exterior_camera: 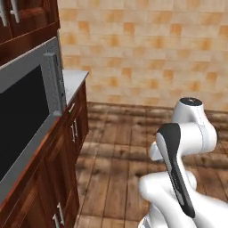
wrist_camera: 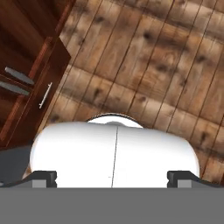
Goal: Four empty soda cans are scattered around the kitchen. Gather all the cans and cluster them next to the stove for recycling.
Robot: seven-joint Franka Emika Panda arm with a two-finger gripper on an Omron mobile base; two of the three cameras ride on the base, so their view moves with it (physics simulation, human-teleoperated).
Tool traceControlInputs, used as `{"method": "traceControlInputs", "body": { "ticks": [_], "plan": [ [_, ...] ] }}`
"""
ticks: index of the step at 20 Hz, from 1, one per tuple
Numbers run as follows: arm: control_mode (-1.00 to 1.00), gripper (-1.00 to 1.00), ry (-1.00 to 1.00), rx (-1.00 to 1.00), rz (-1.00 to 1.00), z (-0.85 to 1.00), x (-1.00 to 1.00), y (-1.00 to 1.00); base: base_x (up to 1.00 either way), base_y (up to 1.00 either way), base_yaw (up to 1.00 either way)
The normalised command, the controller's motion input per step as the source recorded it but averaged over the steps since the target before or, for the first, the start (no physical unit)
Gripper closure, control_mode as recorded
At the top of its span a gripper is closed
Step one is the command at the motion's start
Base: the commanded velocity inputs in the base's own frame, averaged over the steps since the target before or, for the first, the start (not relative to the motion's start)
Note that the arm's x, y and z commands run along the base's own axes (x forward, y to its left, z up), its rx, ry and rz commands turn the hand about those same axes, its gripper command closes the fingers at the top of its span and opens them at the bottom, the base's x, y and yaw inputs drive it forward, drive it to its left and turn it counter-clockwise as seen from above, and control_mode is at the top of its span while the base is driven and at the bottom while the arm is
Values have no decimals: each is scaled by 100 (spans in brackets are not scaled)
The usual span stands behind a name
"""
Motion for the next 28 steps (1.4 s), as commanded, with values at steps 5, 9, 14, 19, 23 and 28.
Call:
{"method": "traceControlInputs", "body": {
  "ticks": [5,9,14,19,23,28],
  "plan": [
    [100,-100,0,0,0,0,0,0,100,0,56],
    [100,-100,0,0,0,0,0,0,100,-2,78],
    [100,-100,0,0,0,0,0,0,88,-32,66],
    [100,-100,0,0,0,0,0,0,63,-94,17],
    [100,-100,0,0,0,0,0,0,100,-34,64],
    [100,-100,0,0,0,0,0,0,96,-44,67]
  ]
}}
